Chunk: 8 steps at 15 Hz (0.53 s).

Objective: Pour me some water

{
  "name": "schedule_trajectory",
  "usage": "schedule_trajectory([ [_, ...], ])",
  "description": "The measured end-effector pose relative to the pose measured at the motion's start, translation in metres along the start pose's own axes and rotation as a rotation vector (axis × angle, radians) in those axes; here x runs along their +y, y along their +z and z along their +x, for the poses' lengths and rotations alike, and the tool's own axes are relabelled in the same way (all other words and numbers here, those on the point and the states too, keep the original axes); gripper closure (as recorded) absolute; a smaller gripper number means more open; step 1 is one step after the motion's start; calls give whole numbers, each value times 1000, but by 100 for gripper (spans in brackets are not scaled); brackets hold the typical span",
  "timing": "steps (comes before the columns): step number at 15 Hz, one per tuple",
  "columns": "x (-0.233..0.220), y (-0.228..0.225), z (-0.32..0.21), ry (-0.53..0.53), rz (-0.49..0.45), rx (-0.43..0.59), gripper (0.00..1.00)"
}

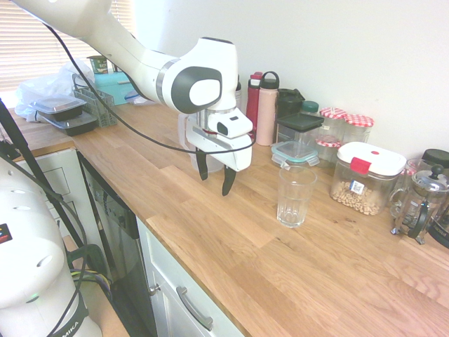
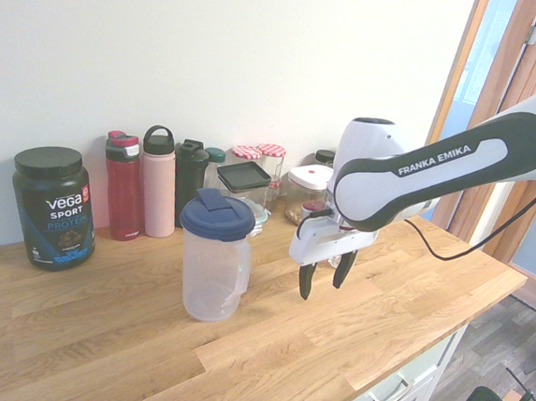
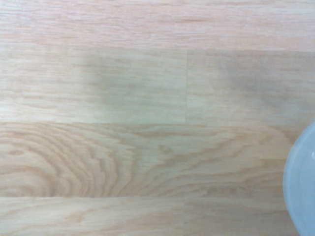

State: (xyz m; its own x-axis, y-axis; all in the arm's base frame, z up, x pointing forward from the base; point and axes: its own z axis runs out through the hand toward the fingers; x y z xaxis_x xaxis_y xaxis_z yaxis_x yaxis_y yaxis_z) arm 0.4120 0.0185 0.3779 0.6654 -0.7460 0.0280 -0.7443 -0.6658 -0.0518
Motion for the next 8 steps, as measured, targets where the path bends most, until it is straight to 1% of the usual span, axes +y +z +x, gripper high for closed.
schedule_trajectory([
  [4, -4, -11, -9, -16, 3, -3, 0],
  [6, -8, -41, -34, -32, 23, 24, 0],
  [8, -15, -78, -79, -66, 65, 61, 0],
])
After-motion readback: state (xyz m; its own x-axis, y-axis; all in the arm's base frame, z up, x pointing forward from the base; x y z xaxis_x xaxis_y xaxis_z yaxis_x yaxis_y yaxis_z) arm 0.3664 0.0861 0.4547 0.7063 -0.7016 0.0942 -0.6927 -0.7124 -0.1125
